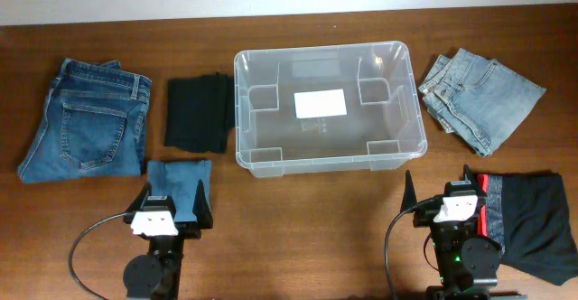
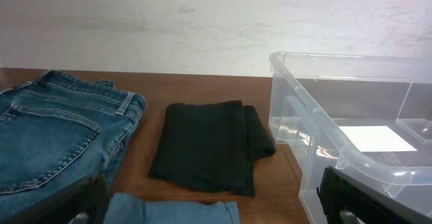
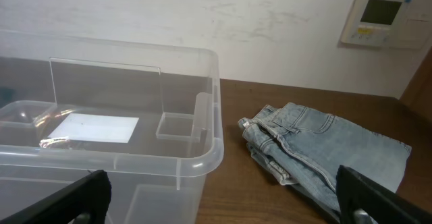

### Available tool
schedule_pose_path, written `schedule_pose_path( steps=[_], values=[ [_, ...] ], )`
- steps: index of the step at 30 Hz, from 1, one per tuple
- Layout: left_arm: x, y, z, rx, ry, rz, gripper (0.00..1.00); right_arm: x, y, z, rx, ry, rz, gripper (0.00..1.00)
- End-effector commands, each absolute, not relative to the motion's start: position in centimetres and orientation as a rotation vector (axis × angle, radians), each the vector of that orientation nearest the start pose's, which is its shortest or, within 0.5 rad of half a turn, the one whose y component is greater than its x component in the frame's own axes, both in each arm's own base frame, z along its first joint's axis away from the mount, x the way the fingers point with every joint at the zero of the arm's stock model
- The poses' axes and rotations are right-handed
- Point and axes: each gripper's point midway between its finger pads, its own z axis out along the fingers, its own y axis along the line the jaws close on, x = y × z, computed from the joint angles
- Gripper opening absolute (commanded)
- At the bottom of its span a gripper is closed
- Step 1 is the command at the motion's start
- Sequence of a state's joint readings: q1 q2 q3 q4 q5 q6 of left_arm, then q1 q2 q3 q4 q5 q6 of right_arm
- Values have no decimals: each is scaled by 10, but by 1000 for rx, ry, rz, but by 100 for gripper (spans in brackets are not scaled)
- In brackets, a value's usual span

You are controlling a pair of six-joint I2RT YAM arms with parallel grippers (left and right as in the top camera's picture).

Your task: Pack container

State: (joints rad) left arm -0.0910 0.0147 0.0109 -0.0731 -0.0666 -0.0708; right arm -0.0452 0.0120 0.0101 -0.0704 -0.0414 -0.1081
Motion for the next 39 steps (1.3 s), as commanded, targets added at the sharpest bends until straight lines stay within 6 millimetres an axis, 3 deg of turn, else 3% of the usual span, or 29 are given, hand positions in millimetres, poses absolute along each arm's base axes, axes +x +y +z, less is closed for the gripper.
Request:
schedule_pose_path(
  steps=[1, 39],
  values=[
    [246, -11, 157, -19, 1648, -59, 99, 246, -8, 156, -64, 1646, -95, 98],
    [246, -11, 157, -19, 1648, -59, 99, 246, -8, 156, -64, 1646, -95, 98]
  ],
)
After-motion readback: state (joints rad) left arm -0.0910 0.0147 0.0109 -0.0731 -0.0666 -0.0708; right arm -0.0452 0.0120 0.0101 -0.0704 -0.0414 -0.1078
